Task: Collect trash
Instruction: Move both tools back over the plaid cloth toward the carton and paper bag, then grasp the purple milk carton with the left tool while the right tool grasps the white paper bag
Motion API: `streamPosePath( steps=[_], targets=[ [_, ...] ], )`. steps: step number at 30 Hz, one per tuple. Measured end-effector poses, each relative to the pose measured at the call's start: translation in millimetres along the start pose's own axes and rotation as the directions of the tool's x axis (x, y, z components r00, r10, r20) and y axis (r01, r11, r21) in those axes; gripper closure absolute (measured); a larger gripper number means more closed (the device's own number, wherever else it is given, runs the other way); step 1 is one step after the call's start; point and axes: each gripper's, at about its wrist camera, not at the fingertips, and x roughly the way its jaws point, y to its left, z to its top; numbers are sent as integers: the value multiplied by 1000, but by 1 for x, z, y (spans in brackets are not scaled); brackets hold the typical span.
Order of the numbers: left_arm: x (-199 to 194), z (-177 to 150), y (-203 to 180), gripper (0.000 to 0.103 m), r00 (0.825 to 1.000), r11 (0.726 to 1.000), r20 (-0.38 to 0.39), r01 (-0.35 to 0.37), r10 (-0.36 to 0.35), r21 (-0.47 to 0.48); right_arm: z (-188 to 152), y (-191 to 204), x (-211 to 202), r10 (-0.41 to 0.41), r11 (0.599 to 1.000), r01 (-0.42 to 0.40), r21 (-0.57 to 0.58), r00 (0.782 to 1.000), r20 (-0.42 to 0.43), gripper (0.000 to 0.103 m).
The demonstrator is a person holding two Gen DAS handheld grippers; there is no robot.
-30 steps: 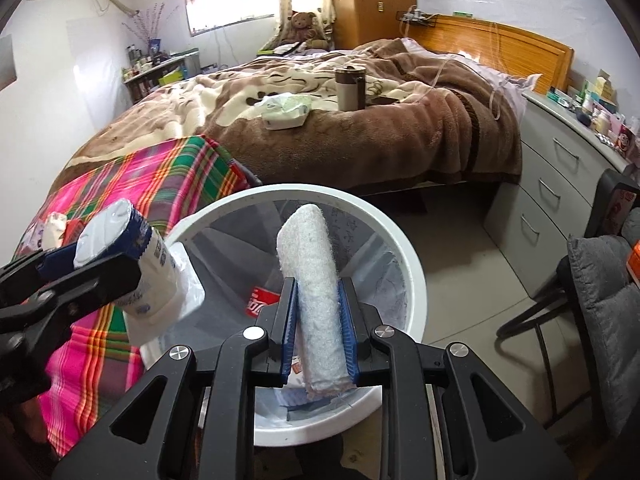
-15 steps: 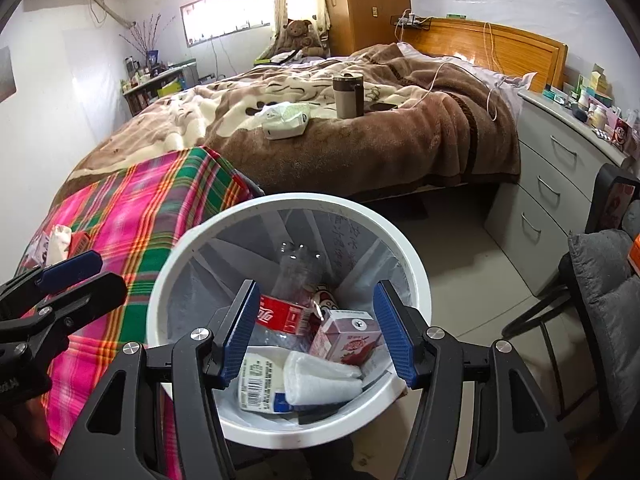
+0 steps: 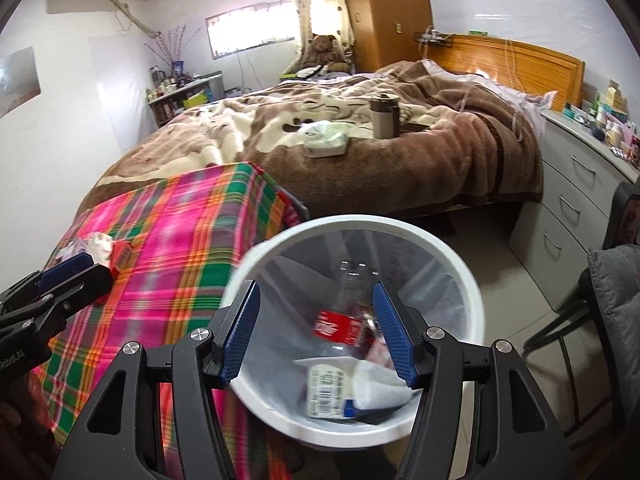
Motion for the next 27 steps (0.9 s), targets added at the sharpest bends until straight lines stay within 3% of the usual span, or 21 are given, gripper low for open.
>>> streamPosePath(
  steps=[9,16,19,27],
  targets=[
    [-28,-3,53,38,996,995,32,-81,83,-60,1,43,4,75,997,-75,-30,997,8,43],
    [-49,-10,109,38,983,979,54,-170,177,-112,3,81,13,134,989,-133,-60,991,7,43],
    [-56,-12,137,38,973,966,47,-217,226,-140,4,97,17,152,985,-151,-81,988,1,43],
    [-59,-20,195,38,964,938,0,-261,268,-228,8,134,37,176,976,-180,-122,984,-41,43]
  ],
)
